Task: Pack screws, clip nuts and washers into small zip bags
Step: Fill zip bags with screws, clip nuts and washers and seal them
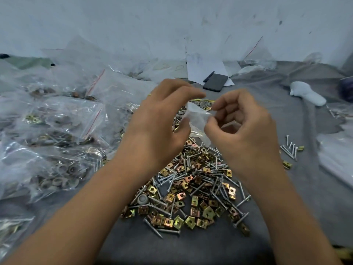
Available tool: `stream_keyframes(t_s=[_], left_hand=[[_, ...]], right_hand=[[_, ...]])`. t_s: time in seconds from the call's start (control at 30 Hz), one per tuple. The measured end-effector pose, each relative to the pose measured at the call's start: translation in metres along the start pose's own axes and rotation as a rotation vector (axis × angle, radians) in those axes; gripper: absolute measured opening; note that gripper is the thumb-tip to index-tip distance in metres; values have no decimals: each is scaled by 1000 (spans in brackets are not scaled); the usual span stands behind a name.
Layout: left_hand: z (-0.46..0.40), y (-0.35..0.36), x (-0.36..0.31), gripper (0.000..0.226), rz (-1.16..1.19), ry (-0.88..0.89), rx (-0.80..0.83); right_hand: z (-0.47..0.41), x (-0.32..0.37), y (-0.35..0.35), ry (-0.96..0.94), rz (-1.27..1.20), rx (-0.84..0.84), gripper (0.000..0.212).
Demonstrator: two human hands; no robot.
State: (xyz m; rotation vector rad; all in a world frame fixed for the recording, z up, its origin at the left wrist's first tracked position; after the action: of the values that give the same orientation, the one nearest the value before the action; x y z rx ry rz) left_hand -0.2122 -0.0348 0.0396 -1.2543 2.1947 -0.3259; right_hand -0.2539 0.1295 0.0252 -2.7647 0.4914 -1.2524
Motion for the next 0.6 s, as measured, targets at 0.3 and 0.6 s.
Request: stream_keyframes(t_s=[0.3,0.6], left_hand=[[3,-8,-11,18,152,95,34],[9,-1,2,122,112,-59,298]], right_hand=[[-5,-7,-11,133,-74,-87,14],[-6,-3,-12,353,-423,26,12]])
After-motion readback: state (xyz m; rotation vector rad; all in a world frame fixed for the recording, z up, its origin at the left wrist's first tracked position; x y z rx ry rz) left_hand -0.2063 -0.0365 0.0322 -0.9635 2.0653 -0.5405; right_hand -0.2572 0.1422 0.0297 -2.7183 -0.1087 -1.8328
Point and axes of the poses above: each hand's wrist, its own z-axis away from the middle knuckle, its own y-axis out of the palm, x = y × z, the point moved 3 cm from there along -z, towards the middle knuckle, and after that the axes turned 11 degrees about -x, right-handed, at the moved point
